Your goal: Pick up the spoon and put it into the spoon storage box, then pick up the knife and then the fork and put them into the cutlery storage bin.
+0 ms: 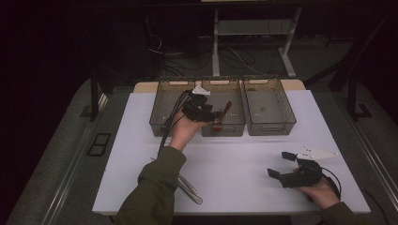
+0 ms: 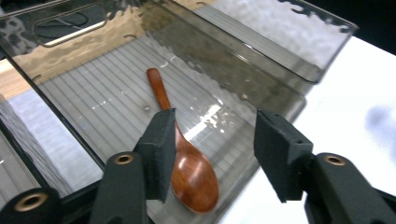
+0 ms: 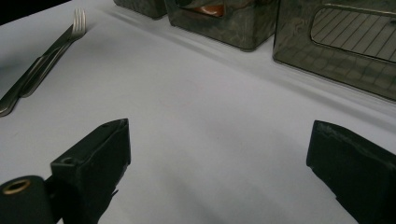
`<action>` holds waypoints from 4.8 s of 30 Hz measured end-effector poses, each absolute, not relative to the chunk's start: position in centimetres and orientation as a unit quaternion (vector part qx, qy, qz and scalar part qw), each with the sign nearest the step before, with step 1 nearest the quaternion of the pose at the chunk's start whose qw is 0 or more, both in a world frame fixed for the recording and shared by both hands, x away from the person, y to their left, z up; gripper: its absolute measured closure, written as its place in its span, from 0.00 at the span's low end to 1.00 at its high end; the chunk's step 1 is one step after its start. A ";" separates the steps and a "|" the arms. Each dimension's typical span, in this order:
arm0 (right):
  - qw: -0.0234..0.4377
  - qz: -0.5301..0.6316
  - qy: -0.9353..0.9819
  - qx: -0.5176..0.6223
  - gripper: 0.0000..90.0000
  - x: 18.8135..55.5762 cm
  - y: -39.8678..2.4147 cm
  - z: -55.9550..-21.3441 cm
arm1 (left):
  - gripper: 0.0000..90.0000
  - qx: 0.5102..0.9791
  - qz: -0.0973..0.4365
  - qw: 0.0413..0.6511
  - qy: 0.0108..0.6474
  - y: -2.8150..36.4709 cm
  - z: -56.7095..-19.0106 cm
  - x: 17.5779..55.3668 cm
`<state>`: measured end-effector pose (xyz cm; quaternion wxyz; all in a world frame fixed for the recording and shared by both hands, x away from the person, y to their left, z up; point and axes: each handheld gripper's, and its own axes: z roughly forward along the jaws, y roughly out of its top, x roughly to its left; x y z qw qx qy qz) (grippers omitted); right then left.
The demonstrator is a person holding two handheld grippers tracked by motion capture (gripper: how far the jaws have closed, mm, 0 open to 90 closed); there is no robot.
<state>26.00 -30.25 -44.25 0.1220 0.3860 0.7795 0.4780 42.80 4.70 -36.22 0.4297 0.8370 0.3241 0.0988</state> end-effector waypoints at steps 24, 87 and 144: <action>0.117 0.479 0.777 0.391 0.06 25.8 -30.2 -44.2 | 0.38 0.822 0.084 0.480 0.295 9.3 -36.5 36.6; 0.125 0.478 0.778 0.388 0.06 25.8 -30.4 -44.2 | 0.98 0.893 0.038 0.362 0.266 15.3 -44.1 26.9; 0.126 0.477 0.777 0.391 0.06 25.9 -30.5 -44.2 | 0.98 0.898 0.043 0.369 0.235 7.4 -44.7 33.5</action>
